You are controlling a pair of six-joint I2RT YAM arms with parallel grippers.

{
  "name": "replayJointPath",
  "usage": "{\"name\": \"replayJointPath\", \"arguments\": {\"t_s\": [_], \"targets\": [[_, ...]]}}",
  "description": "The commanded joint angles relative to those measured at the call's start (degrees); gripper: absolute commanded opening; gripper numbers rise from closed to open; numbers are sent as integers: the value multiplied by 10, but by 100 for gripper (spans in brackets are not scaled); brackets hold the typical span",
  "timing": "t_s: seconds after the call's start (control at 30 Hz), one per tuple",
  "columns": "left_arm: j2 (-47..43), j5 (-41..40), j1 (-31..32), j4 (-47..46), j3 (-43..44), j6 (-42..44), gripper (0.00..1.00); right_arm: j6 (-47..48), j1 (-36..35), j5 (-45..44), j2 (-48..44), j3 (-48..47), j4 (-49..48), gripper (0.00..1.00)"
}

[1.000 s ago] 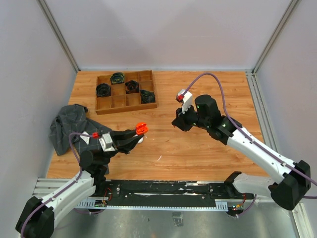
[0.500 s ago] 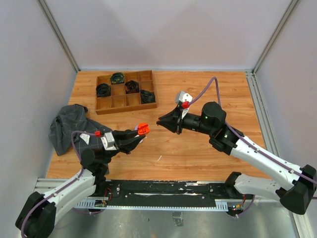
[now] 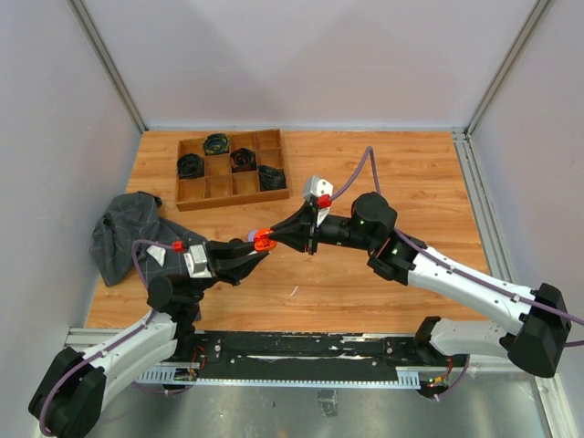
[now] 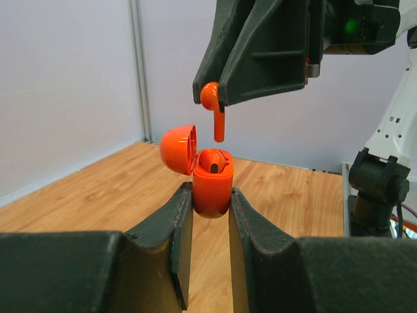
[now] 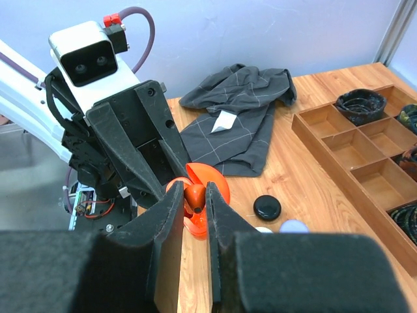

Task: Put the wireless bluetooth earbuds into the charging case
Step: Place the earbud in the charging case.

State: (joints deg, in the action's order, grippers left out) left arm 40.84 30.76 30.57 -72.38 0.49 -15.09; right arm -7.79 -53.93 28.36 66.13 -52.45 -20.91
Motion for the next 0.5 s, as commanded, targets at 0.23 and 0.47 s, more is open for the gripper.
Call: {"name": "replayJointPath", "arguments": {"t_s": [0.23,0.47], "targets": [[-4,0,3,-42,-12,-12,0,-20,-17,25,19,3,-32,10],[-6,-5,3,-48,-11,-18,0,-23,-20,37,25,4,-35,10]]}}
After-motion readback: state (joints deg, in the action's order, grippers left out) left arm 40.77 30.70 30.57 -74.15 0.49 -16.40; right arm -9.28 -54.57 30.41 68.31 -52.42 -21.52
